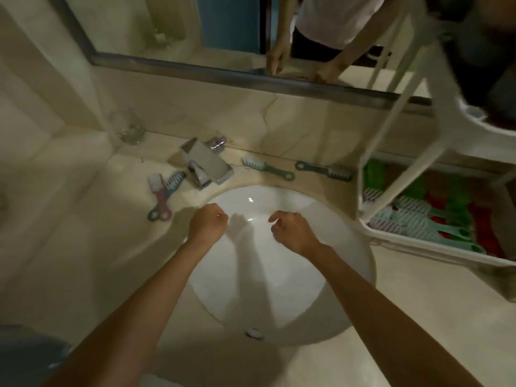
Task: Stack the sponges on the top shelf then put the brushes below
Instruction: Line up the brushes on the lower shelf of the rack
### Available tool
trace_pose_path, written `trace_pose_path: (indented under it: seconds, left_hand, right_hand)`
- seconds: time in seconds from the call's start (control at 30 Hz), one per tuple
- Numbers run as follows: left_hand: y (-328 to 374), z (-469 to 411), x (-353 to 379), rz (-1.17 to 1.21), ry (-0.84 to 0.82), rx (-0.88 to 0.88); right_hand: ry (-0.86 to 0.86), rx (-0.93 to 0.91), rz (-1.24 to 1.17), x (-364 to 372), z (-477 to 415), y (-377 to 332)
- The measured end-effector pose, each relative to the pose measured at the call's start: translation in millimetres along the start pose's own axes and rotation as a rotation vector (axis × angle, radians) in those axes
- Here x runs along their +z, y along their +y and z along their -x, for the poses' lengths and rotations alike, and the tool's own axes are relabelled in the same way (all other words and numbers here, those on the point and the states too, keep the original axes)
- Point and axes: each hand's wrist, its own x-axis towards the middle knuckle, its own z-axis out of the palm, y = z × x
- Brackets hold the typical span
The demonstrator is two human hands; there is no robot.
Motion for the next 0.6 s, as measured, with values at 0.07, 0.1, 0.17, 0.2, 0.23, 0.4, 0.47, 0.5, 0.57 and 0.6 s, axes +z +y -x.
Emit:
trace_pose_path:
  seconds: [0.07, 0.1, 0.17, 0.2, 0.23, 0.4, 0.47, 0.5, 0.57, 0.6]
  left_hand:
    - [-30.7, -21.4, -9.5, -0.030, 0.026, -0.053]
    - [-47.2, -33.4, -14.5, -0.024, 0.059, -0.097]
    - [-76.3, -56.4, -24.0, 0.022, 0.152, -0.195]
    - [-88.0, -66.9, -28.8, 0.055, 0.192, -0.248]
    - [-98.6, -76.3, -33.3, 0.072, 0.205, -0.291]
    - [-125.0, -108.9, -37.9, 0.034, 0.107, -0.314]
    - [-127.6, -118.5, -35.5, 0.064, 0.090, -0.282]
    - [-129.0, -122.6, -36.1, 0.097, 0.072, -0.270]
    - [-133.8, -127.8, -37.1, 0.155, 0.012, -0.238]
    - [-135.9, -128.1, -37.8, 0.160, -0.025, -0.216]
  right_hand:
    - [-0.058, 0.044, 0.031, 21.5, -19.5, -18.2]
    - [-0.088, 0.052, 0.039, 34.6, -28.6, -30.3]
    - [-0.131, 0.047, 0.009, 60.0, -43.8, -55.6]
    - [-0.149, 0.044, -0.023, 70.6, -50.5, -67.6]
    - [-0.163, 0.047, -0.049, 79.8, -56.7, -79.3]
    - [-0.190, 0.080, -0.054, 100.5, -75.6, -107.3]
    - [-0.181, 0.098, -0.038, 102.6, -81.9, -108.9]
    - [-0.174, 0.112, -0.034, 104.4, -85.5, -109.3]
    - [-0.166, 0.148, -0.032, 108.9, -92.1, -108.9]
    - [-0.165, 0.166, -0.043, 111.2, -94.8, -108.9]
